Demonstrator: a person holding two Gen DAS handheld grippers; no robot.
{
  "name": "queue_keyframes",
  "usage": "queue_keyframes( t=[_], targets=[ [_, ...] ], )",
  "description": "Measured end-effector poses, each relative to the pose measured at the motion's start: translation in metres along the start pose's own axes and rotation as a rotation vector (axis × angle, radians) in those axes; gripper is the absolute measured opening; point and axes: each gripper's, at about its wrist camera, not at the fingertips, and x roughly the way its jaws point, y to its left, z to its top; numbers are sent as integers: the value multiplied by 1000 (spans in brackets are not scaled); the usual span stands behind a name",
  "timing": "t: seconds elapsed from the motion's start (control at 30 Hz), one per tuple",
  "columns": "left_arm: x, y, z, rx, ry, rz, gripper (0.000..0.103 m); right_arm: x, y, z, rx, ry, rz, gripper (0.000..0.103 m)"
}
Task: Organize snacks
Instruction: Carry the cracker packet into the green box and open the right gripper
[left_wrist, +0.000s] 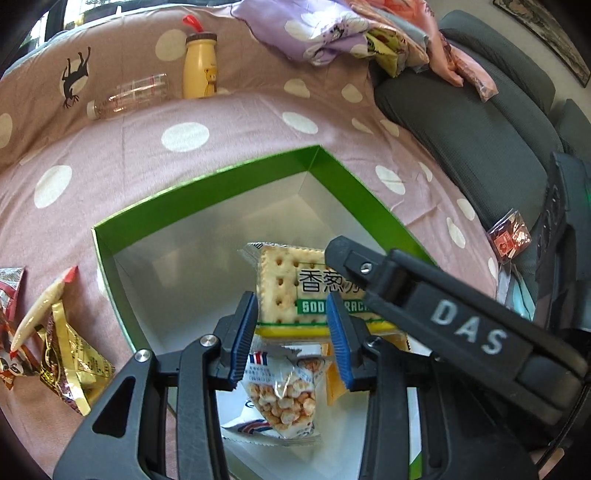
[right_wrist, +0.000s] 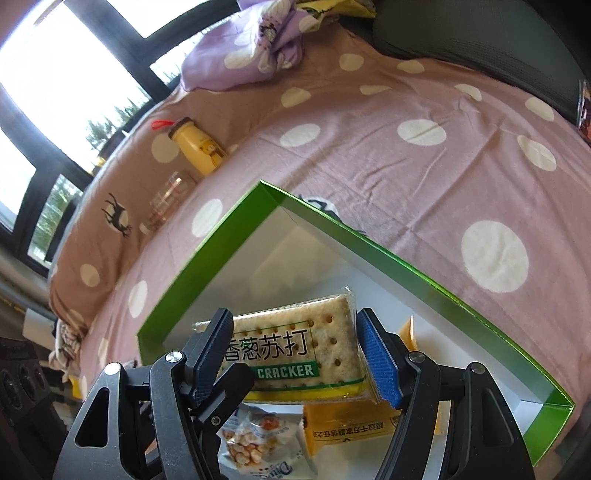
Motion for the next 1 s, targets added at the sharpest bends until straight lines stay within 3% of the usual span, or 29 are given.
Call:
queue_keyframes(
  t=[0.53,0.7,0.83,0.9,1.0],
  targets=[
    [17,1,1,-5,52,-9,36,11,-10,-1,51,38,-52,72],
    [14,-1,-2,-4,26,-19,38,6,-9,0,40,22,-70,72],
    [-4,-1,-3,-8,-15,-58,43,-11,-3,2,18,-39,-44,72],
    [-18,1,-5,-9,-50,-57,60,-21,2,2,6,-73,-14,72],
    [-49,10,-10,-4,-132,-15,68,-33,11,1,-23,-114,2,72]
  ],
)
